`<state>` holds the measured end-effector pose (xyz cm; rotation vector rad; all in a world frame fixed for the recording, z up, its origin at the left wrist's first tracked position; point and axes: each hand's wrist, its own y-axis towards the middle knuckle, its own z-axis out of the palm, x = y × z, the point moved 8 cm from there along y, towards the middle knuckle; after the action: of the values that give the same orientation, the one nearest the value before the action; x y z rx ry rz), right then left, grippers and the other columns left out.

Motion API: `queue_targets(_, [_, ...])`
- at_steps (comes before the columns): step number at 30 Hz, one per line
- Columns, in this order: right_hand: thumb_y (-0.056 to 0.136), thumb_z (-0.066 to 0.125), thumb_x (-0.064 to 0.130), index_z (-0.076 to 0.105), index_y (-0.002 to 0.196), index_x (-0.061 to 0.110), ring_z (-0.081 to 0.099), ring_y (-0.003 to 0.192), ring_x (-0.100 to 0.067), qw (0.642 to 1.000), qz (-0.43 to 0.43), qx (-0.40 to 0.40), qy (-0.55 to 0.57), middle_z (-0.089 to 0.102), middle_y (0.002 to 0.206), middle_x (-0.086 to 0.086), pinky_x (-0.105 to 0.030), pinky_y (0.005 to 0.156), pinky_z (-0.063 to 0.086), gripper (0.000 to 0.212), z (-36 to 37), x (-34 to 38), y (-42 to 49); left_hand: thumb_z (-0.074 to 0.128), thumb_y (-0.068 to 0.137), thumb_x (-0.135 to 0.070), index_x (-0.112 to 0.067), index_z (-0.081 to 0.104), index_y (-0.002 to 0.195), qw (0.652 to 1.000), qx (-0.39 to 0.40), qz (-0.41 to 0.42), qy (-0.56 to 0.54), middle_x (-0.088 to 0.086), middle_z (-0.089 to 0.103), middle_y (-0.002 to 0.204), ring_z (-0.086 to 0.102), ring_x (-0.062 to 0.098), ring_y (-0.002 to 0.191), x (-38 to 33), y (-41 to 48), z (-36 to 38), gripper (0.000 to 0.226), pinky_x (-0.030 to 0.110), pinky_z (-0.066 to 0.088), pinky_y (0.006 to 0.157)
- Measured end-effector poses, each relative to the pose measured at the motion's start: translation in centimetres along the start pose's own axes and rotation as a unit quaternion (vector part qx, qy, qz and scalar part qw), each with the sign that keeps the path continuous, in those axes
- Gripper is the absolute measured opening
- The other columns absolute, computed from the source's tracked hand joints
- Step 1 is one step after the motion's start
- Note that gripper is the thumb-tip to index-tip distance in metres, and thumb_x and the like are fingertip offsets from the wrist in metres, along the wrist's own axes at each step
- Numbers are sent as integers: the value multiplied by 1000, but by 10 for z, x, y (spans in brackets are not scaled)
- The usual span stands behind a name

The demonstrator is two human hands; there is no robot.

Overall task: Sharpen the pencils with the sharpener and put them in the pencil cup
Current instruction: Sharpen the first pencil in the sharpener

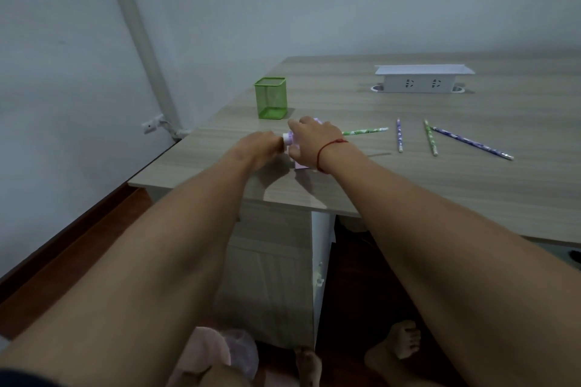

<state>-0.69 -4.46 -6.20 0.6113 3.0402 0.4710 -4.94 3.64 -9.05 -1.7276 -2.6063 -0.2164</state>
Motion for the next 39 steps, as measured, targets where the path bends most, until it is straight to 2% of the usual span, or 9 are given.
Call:
queue_targets(4, [95, 42, 31, 49, 128, 13, 51, 118, -33, 1000, 1, 1, -11, 49, 133, -12, -38, 94, 41, 38, 0, 0, 0, 51, 91, -10, -7, 64, 101, 994, -49, 34, 88, 17, 66, 98, 64, 36, 91, 0, 7, -23, 17, 39, 49, 71])
queue_targets(12, [96, 46, 35, 43, 136, 16, 51, 121, -31, 999, 32, 36, -10, 48, 135, -11, -38, 96, 42, 44, -3, -5, 7, 42, 97, -5, 0, 58, 111, 980, -144, 62, 125, 21, 63, 108, 61, 38, 100, -8, 3, -57, 22, 42, 43, 70])
queue_targets(16, [95, 50, 36, 49, 130, 14, 54, 117, -31, 998, 37, 45, -30, 53, 131, -12, -37, 92, 44, 42, -6, -3, 10, 43, 97, -5, 2, 58, 111, 980, -165, 61, 91, 25, 63, 106, 60, 41, 97, -9, -8, -63, 22, 46, 45, 75])
queue_targets(21, [92, 55, 36, 55, 126, 13, 55, 117, -33, 997, 51, 54, -30, 55, 131, -14, -37, 92, 44, 40, -7, 0, 10, 50, 93, -2, 1, 62, 103, 977, -197, 77, 31, 28, 66, 96, 64, 43, 87, -23, -43, -59, 16, 44, 46, 67])
queue_targets(24, [92, 56, 37, 56, 122, 13, 57, 115, -33, 997, 48, 54, -33, 58, 127, -14, -36, 90, 44, 39, -6, 4, 8, 49, 92, -1, -4, 60, 107, 979, -188, 84, 1, 25, 67, 93, 65, 39, 82, -31, -57, -45, 19, 42, 50, 66])
queue_targets(27, [92, 55, 37, 54, 122, 12, 58, 111, -32, 997, 49, 51, -33, 58, 125, -13, -36, 87, 45, 38, -4, 3, 8, 45, 95, -6, -3, 57, 110, 984, -172, 44, 0, 24, 66, 91, 64, 39, 81, -26, -56, -37, 20, 46, 51, 69])
queue_targets(31, [93, 55, 36, 51, 125, 12, 56, 114, -32, 997, 49, 51, -31, 56, 127, -13, -36, 89, 44, 40, -2, 2, 10, 44, 96, -9, -2, 59, 102, 991, -130, 27, 26, 22, 65, 89, 63, 39, 80, -26, -50, -34, 18, 41, 50, 69])
queue_targets(34, [94, 53, 37, 50, 128, 12, 54, 117, -32, 997, 44, 59, -32, 53, 131, -14, -37, 92, 44, 42, -1, 1, 10, 42, 99, -16, 1, 61, 104, 996, -93, 0, -6, 23, 65, 98, 62, 38, 88, -22, -47, -29, 26, 38, 44, 73])
queue_targets(39, [95, 50, 36, 47, 130, 11, 53, 119, -34, 998, 32, 50, -34, 50, 134, -15, -39, 93, 44, 43, -2, 2, 8, 44, 97, -9, 0, 63, 107, 999, -44, -29, 5, 16, 64, 112, 63, 29, 98, -22, -41, -1, 23, 37, 52, 88])
